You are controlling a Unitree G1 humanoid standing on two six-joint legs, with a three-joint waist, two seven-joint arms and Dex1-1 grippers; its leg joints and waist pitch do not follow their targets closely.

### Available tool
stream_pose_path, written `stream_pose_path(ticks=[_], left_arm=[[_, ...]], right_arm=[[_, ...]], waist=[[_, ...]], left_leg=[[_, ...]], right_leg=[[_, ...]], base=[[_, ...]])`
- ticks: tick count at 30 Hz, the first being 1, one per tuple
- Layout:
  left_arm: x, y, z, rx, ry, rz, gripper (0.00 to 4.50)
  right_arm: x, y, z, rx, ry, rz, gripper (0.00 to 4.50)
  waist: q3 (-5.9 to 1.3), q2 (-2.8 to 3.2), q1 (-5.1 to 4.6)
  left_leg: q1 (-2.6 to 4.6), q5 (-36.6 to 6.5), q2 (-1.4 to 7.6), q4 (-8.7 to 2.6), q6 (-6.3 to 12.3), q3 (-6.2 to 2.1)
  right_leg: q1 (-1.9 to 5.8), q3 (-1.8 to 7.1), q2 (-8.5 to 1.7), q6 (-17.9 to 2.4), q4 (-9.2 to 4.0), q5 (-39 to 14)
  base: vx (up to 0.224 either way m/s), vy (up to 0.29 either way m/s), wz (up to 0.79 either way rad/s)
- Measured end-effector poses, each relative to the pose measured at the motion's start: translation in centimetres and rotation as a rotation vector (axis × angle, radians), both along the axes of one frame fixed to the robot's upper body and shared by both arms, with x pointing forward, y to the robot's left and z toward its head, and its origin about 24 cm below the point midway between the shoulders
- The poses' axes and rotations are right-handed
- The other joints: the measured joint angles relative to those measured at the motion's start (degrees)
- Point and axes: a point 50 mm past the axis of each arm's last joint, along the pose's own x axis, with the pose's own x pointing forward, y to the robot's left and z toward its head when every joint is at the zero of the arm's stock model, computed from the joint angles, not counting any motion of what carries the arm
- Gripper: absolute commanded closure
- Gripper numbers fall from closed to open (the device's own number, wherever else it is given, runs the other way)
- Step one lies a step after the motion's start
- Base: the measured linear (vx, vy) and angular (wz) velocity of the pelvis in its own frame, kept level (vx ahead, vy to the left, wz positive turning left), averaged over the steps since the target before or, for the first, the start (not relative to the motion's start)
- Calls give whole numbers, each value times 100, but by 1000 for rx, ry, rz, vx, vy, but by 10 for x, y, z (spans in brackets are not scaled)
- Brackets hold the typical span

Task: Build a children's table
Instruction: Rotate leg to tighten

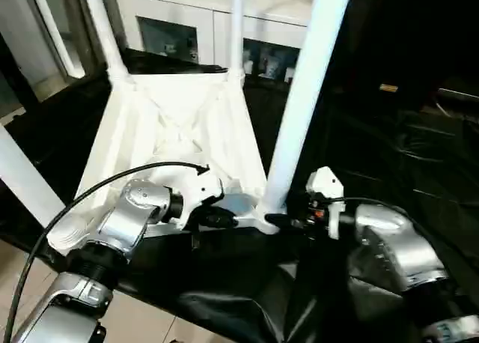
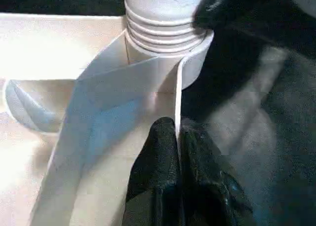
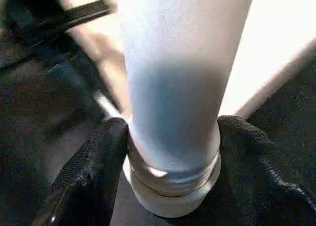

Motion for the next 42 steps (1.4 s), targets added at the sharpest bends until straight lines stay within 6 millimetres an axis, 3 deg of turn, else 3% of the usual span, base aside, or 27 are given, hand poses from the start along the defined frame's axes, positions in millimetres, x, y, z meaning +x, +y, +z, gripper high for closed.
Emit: stream_pose_path(ticks=[7,13,16,21,30,36,42], left_arm=[[22,-42,-7,2,-55,215,450],[25,-51,-7,5,-60,245,450],[25,-49,-7,5,-61,237,450],[25,-39,-5,9,-67,203,450],[10,-7,-1,-19,-51,17,450],[-3,-2,1,-31,-18,-103,450],[-8,-3,0,-32,-4,-143,450]], right_arm=[[19,16,-10,20,1,-438,186],[24,25,-8,-7,-15,-514,186],[24,26,-9,0,-21,-510,117],[23,19,-6,-2,-23,-435,84],[2,-13,-1,-120,-21,-51,84],[-3,-4,3,-75,-10,68,84],[-7,1,8,-18,-13,137,84]], waist=[[-18,21,-53],[-33,43,-59],[-33,44,-60],[-30,43,-57],[-21,64,14],[-20,70,123],[-18,69,126]], left_leg=[[30,-1,-14,17,1,-6],[28,-1,-28,6,5,-6],[29,-1,-28,4,5,-5],[28,-1,-26,-18,5,-6],[0,-2,-19,-50,3,-7],[-16,-6,-19,-58,9,-3],[-8,-6,-21,-52,9,7]], right_leg=[[39,2,-12,11,-53,-6],[51,15,-14,8,-129,-5],[49,15,-14,3,-129,0],[34,8,-13,7,-127,36],[-4,1,-7,-22,-83,69],[-17,1,-8,-23,-92,63],[-10,9,-14,-23,-85,63]], base=[[0,0,0],[0,0,0],[0,0,0],[0,0,0],[0,0,0],[0,0,0],[0,0,0]])
